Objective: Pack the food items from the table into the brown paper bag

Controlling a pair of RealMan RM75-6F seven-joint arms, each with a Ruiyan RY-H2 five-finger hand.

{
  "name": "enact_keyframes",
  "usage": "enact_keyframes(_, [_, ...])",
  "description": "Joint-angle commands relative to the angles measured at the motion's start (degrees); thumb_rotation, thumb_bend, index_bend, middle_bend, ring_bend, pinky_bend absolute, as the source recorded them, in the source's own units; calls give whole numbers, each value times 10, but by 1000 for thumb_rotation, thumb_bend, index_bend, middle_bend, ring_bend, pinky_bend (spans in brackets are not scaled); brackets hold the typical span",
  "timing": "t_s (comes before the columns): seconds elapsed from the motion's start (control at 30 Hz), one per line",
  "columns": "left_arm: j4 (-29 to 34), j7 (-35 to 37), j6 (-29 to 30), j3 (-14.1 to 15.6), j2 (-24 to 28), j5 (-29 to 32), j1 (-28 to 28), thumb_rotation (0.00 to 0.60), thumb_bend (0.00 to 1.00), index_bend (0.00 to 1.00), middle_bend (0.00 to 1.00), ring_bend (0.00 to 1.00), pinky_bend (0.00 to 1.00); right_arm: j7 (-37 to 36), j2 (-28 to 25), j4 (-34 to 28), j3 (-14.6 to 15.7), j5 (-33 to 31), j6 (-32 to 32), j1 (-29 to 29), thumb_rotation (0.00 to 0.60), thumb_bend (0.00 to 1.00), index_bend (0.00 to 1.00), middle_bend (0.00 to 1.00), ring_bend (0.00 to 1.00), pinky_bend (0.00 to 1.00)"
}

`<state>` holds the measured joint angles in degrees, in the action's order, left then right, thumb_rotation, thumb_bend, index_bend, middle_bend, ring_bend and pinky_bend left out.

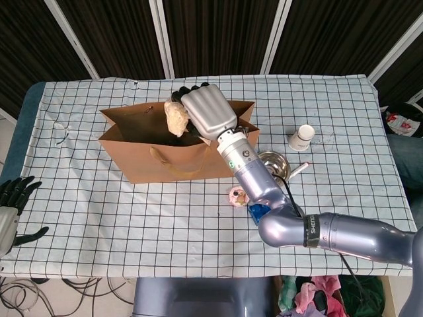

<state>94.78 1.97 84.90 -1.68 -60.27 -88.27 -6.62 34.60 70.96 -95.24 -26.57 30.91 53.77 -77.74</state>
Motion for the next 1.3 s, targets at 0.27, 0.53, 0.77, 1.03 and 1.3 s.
enact_keyframes(0.27, [2,-1,-1,0,1,1,0,600,48,142,54,0,11,8,-21,-19,7,-28,5,-8,600,260,147,96,195,262])
enact_keyframes(0.53, [2,-2,2,-5,1,10,2,600,48,142,53,0,11,-4,-91,-115,-12,7,81,31,600,255,138,92,194,258])
enact_keyframes(0.77, [5,-6,5,-3,1,4,3,600,48,142,53,0,11,-21,-191,-285,16,75,172,144,600,254,135,131,209,257])
enact_keyframes(1.03, [8,-8,11,-3,1,1,6,600,48,142,53,0,11,-42,-201,-388,179,306,238,325,600,255,144,183,266,259])
enact_keyframes(1.3, [8,-4,22,-2,1,-7,9,600,48,142,53,0,11,-26,-104,-345,241,385,215,370,600,257,215,259,351,383])
